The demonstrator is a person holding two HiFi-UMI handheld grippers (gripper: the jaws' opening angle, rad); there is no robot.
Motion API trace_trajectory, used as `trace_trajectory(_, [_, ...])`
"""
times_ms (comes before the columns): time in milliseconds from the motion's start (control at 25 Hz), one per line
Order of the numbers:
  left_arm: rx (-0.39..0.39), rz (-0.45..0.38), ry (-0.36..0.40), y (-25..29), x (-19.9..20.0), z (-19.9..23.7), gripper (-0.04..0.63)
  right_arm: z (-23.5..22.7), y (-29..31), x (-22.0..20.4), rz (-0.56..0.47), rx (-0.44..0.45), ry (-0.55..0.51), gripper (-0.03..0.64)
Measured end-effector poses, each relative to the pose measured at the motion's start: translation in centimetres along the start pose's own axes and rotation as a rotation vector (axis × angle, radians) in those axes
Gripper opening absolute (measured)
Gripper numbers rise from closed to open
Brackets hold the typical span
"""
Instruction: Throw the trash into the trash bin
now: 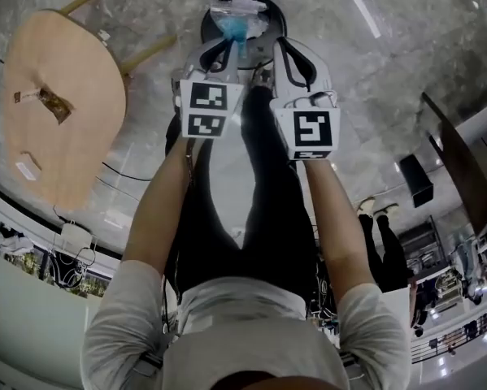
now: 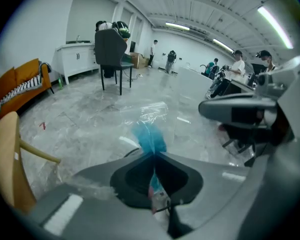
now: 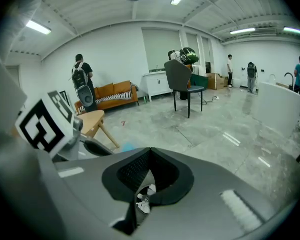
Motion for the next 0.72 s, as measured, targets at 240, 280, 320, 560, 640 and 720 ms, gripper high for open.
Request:
trace_trajectory(240, [-0.038, 0.083, 0.05, 7.8, -3.4, 0.1, 0.029, -0.7, 2.5, -4.8, 0.04, -0.033, 0.081, 0.008])
trace_trajectory(280, [-0.042, 0.094, 0.047, 8.6, -3.6, 0.3, 0.029, -0.7, 3.0, -5.3, 0.045, -0.031, 0.086, 0.008])
trace_trajectory(320, [-0.041, 0.104, 0.045, 9.5, -3.7, 0.4, 0.029, -0.8, 3.4, -5.9, 0.049, -0.028, 0.09, 0.008])
trace_trajectory(560, [-0.055, 0.184, 0.052, 13.8, -5.6, 0.0, 0.029, -2.0, 5.3, -7.9, 0.06, -0.03, 0.104, 0.008])
trace_trajectory(640, [-0.062, 0.2, 0.049, 14.6, -6.0, 0.0, 0.029, -2.5, 5.6, -8.1, 0.061, -0.031, 0.107, 0.008])
trace_trajectory(720, [-0.061, 0.205, 0.052, 15.2, -5.9, 0.2, 0.029, -3.0, 5.9, -8.3, 0.06, -0.034, 0.116, 0.008])
Point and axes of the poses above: the fingertips, and each gripper's own axes: y forward along the fingers, z to its left, x out of its top, the point moved 10 cm from there along -y, backward along the fingers, and after that the axes turned 14 degrees about z, right-handed, at the moved point
